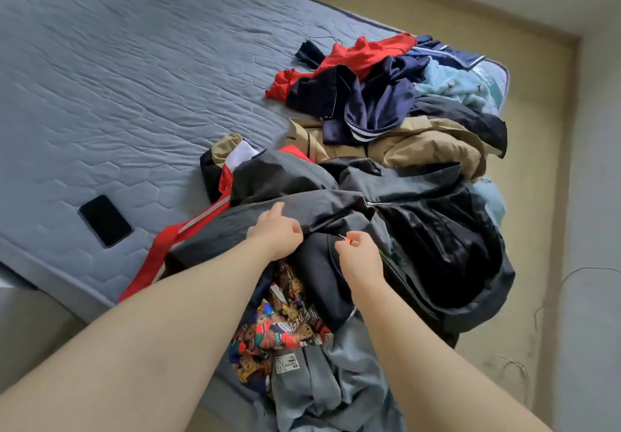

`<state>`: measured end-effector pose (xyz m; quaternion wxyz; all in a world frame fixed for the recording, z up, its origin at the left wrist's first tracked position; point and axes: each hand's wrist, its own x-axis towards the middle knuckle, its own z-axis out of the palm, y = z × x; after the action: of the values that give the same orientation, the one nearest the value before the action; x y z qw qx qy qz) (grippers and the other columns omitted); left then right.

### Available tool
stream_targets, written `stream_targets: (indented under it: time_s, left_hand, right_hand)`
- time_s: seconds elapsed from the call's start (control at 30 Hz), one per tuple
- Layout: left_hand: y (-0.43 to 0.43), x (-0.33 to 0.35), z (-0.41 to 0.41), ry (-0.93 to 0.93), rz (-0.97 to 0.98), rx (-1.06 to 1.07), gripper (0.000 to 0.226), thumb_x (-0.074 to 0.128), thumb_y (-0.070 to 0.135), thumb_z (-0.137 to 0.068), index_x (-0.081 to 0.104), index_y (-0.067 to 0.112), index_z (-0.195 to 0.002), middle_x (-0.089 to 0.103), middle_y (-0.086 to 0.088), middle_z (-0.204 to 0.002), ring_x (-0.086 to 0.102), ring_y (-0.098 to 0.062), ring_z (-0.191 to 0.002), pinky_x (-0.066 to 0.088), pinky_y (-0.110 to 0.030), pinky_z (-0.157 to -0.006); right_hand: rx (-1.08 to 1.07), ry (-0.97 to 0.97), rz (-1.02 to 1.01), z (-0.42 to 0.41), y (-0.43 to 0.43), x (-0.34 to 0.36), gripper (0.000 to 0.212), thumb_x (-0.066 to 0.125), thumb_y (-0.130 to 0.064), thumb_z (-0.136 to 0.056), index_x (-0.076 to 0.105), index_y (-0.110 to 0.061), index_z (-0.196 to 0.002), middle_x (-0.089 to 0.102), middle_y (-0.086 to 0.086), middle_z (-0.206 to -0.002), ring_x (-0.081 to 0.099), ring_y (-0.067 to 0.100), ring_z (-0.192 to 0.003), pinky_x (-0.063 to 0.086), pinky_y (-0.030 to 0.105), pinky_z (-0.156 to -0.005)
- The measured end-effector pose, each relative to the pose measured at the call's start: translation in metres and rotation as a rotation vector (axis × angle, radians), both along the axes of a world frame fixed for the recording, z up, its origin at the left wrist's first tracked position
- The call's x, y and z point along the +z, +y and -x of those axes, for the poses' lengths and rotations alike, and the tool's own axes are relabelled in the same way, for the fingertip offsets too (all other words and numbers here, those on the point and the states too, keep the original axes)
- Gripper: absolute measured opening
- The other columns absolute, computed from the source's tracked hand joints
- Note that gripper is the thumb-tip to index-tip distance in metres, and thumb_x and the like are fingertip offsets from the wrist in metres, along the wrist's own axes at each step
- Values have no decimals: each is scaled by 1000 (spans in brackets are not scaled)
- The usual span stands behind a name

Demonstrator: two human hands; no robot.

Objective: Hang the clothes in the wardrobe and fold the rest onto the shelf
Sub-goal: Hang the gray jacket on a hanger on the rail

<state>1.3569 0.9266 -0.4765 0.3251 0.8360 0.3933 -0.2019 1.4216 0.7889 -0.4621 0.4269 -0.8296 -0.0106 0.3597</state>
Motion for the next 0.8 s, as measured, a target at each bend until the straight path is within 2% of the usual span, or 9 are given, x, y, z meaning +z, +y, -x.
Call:
stream_targets:
  time_s: [0.1,0.2,0.3,0.4,0.47,0.6,0.67,0.73,0.8]
  left_hand:
    - [-4,-16,3,174,-127,-249,41,42,32,-94,43,35,-134,-6,4,-157,-6,-26,-144,14,-52,-111]
    - [-6,-28,7,177,-190,-262,59,41,23,-95,14,17,-147,1,3,-157,-3,-23,-145,14,-53,-111]
    - [-9,-33,14,-70,-280,-167,54,47,14,-93,27,15,-143,27,-2,-151,24,-24,-139,27,-43,-108]
    - [-2,-31,22,-255,-397,12,36,49,11,-92,51,15,-128,53,-7,-128,52,-31,-113,42,-40,-89]
    - [6,-29,21,-233,-415,49,30,54,18,-91,54,14,-121,56,-7,-122,54,-30,-108,44,-38,-84]
    - [9,-37,5,-77,-383,-130,59,66,33,-83,37,14,-131,39,-4,-135,38,-26,-126,38,-40,-96]
    - [5,-45,0,-11,-418,-130,46,62,29,-87,43,13,-125,44,-6,-129,42,-27,-121,40,-40,-91]
    - [3,-50,-3,-39,-428,38,20,51,18,-92,52,11,-111,55,-10,-114,53,-30,-104,40,-37,-78]
    - [3,-53,-6,-152,-332,257,13,42,13,-94,52,10,-103,56,-12,-101,53,-33,-93,36,-35,-71]
  right_hand:
    - [-36,-16,3,4,-9,-14,30,48,-15,-88,57,-17,-117,60,0,-105,54,20,-100,42,30,-85]
    - [-27,71,-10,13,-15,-26,23,49,-13,-88,60,-16,-107,58,-2,-89,54,19,-89,42,30,-76]
    - [-18,130,10,18,-19,-35,18,48,-12,-87,57,-20,-100,57,-1,-89,54,20,-86,40,31,-70]
    - [-30,141,3,24,-20,-38,19,45,-9,-87,57,-21,-96,59,2,-93,54,20,-82,41,31,-69]
    - [-17,131,-1,26,-16,-39,21,44,-9,-88,58,-22,-96,60,3,-98,54,21,-86,44,34,-73]
    - [-23,125,-6,23,-9,-45,17,46,-13,-88,57,-23,-97,58,-4,-89,58,23,-96,47,36,-83]
    - [-11,139,7,22,-12,-51,18,47,-13,-87,57,-24,-96,59,-4,-89,59,22,-94,47,35,-80]
    - [-7,153,13,20,-17,-59,19,47,-12,-86,58,-23,-96,61,0,-93,58,22,-89,45,32,-75]
    - [-28,147,5,16,-20,-63,19,47,-11,-86,58,-23,-95,61,3,-96,57,22,-88,43,32,-75]
